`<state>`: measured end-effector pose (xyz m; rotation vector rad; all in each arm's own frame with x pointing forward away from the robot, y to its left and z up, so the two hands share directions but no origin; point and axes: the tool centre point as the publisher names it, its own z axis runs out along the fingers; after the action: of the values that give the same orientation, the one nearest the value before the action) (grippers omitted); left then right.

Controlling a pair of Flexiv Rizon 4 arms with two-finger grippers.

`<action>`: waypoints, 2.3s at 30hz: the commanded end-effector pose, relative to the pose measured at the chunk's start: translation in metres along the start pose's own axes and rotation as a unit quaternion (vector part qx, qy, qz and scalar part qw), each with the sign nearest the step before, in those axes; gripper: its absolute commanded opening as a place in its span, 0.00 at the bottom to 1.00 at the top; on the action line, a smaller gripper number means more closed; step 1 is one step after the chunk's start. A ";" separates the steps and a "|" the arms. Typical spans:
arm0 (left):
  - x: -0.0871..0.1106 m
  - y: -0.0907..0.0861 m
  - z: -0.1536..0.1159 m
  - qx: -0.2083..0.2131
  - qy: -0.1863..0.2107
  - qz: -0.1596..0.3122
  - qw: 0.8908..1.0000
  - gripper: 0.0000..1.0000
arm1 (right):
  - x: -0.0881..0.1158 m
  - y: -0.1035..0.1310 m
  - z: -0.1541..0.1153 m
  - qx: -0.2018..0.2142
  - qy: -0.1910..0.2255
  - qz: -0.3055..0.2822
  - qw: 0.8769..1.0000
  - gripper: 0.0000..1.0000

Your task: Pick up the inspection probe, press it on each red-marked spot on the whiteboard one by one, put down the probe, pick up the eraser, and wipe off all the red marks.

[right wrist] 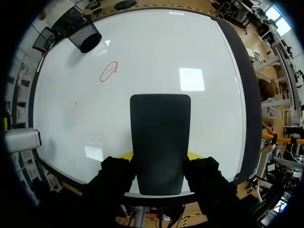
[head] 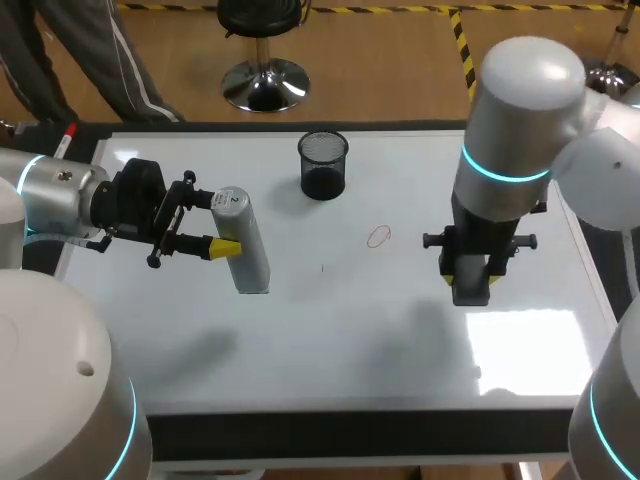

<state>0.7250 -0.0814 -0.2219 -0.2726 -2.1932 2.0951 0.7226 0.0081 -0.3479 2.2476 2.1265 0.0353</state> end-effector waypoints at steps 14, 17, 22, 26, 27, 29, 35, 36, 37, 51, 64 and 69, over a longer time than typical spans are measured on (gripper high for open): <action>0.000 0.000 0.000 0.001 0.000 0.001 1.000 0.00 | -0.012 -0.001 -0.006 -0.002 0.032 -0.005 0.999 0.00; 0.000 0.000 0.000 0.001 0.000 0.001 1.000 0.00 | -0.012 -0.001 -0.006 -0.002 0.032 -0.005 0.999 0.00; 0.000 0.000 0.000 0.001 0.000 0.001 1.000 0.00 | -0.012 -0.001 -0.006 -0.002 0.032 -0.005 0.999 0.00; 0.000 0.000 0.000 0.001 0.000 0.001 1.000 0.00 | -0.012 -0.001 -0.006 -0.002 0.032 -0.005 0.999 0.00; 0.000 0.000 0.000 0.001 0.000 0.001 1.000 0.00 | -0.012 -0.001 -0.006 -0.002 0.032 -0.005 0.999 0.00; 0.000 0.000 0.000 0.001 0.000 0.001 1.000 0.00 | -0.012 -0.001 -0.006 -0.002 0.032 -0.005 0.999 0.00; -0.008 0.001 0.004 0.002 0.005 0.001 1.000 0.00 | -0.012 -0.001 -0.006 -0.002 0.032 -0.005 0.999 0.00; -0.010 0.001 0.006 0.000 0.008 0.000 1.000 0.00 | -0.012 -0.001 -0.006 -0.002 0.032 -0.005 0.999 0.00; -0.011 0.001 0.007 0.001 0.010 0.000 1.000 0.00 | -0.012 -0.001 -0.006 -0.002 0.032 -0.005 0.999 0.00; -0.038 0.005 0.028 0.005 0.030 0.001 1.000 0.00 | -0.012 -0.001 -0.006 -0.002 0.032 -0.005 0.999 0.00; -0.070 0.014 0.046 0.013 0.029 -0.001 0.999 0.00 | -0.012 -0.001 -0.006 -0.002 0.032 -0.005 0.999 0.00; -0.077 0.017 0.054 0.019 0.035 0.001 0.999 0.00 | -0.012 -0.001 -0.006 -0.002 0.032 -0.005 0.999 0.00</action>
<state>0.7825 -0.1421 -0.2320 -0.3243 -2.1311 2.0929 0.7212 -0.0028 -0.3419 2.2646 2.1642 0.1079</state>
